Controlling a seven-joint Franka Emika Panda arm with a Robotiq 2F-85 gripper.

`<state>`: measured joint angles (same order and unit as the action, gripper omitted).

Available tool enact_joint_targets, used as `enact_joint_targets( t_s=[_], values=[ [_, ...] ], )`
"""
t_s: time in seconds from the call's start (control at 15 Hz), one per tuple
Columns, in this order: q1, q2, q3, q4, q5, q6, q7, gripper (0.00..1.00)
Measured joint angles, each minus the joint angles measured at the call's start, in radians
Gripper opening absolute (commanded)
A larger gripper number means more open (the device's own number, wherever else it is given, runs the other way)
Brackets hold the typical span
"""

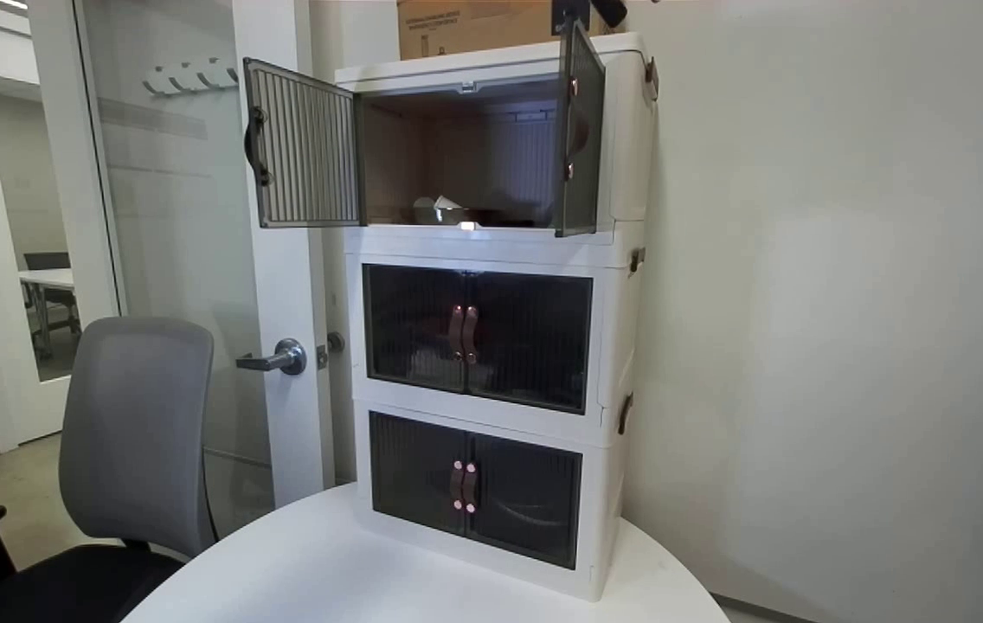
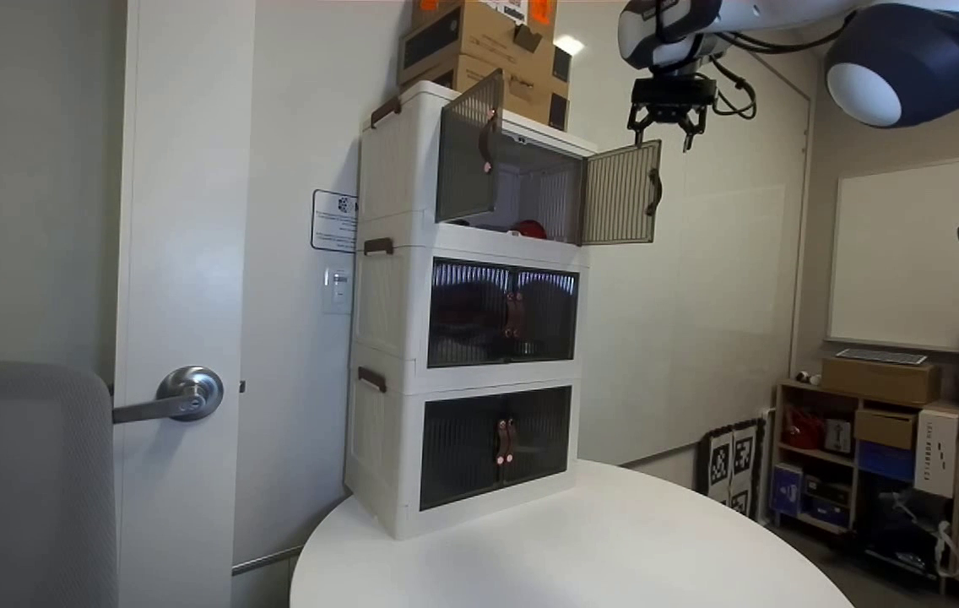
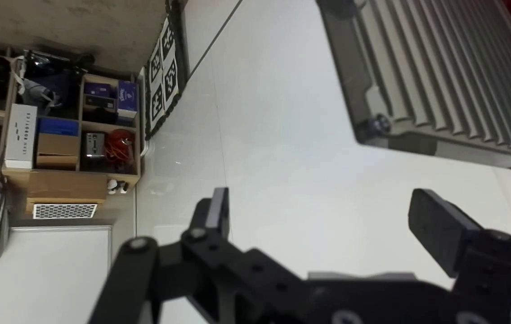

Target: Open the doors of the top compartment of the cabinet.

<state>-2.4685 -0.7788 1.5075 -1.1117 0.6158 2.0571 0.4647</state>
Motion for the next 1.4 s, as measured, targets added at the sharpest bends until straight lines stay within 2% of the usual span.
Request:
enact_joint_targets(
  t_s=[0.4, 0.67, 1.07, 1.4],
  values=[
    [0.012, 0.139, 0.089, -0.008, 0.002, 0.006, -0.218, 1.0],
    [0.025, 0.252, 0.128, 0.039, 0.016, -0.006, -0.384, 1.0],
    [0.026, 0.374, 0.184, 0.178, 0.029, -0.244, -0.585, 1.0],
    [0.025, 0.409, 0.247, 0.222, 0.113, -0.419, -0.701, 1.0]
  ],
)
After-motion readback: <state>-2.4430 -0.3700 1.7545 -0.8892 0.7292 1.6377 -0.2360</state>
